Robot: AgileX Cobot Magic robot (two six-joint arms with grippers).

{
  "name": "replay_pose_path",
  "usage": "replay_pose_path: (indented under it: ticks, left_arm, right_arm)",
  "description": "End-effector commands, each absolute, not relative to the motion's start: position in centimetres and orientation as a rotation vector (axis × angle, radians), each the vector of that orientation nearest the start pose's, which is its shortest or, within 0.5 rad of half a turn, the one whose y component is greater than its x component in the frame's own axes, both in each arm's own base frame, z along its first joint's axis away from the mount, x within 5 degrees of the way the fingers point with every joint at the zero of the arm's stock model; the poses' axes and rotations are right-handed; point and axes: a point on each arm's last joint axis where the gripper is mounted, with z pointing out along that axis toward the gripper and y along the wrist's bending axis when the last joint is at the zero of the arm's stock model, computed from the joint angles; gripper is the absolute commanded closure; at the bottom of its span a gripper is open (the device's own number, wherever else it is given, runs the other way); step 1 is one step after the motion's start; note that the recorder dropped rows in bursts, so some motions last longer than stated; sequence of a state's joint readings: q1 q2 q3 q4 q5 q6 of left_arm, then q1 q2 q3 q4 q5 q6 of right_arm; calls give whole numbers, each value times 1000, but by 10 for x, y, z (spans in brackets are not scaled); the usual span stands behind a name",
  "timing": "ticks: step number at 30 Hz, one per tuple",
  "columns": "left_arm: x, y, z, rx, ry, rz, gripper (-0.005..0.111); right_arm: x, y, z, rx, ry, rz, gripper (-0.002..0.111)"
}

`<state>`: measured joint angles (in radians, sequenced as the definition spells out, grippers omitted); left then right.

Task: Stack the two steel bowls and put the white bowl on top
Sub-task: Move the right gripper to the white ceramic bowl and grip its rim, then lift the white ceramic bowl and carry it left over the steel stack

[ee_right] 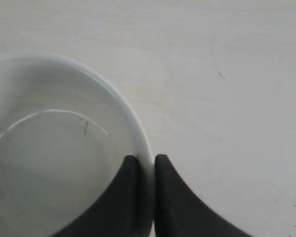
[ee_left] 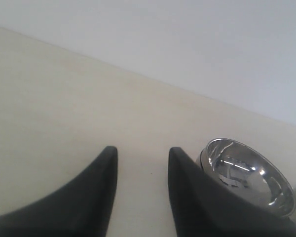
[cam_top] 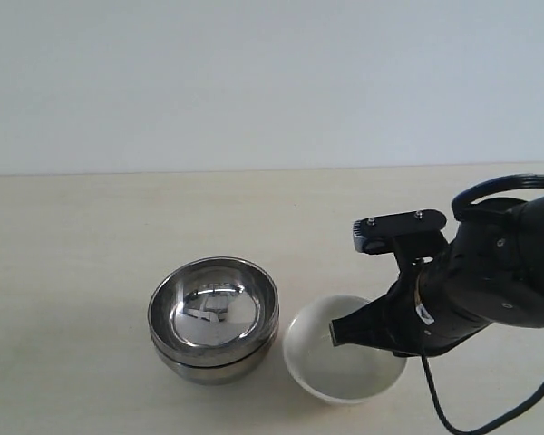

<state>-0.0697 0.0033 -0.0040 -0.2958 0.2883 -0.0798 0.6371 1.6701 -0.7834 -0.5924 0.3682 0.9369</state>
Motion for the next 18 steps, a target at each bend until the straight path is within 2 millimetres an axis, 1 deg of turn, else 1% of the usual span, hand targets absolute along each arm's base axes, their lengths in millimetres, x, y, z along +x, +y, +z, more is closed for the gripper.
replay_pose_path:
  ticks: [1, 5, 8, 13, 15, 18]
  left_arm:
    - [54, -11, 189, -204, 1760, -387, 74]
    - [54, -11, 189, -204, 1760, -387, 74]
    - [54, -11, 189, -204, 1760, -387, 74]
    - [54, -11, 189, -204, 1760, -387, 74]
    - [54, -11, 189, -204, 1760, -387, 74]
    - [54, -11, 189, -204, 1760, -387, 74]
  right_arm:
    - [247, 155, 178, -271, 2567, 72, 108]
    - [242, 149, 203, -242, 2498, 108, 108]
    - [238, 143, 219, -226, 2455, 99, 108]
    - [230, 137, 240, -197, 2398, 129, 108]
    - [229, 136, 250, -185, 2361, 167, 108]
    - [228, 138, 273, -159, 2281, 248, 108]
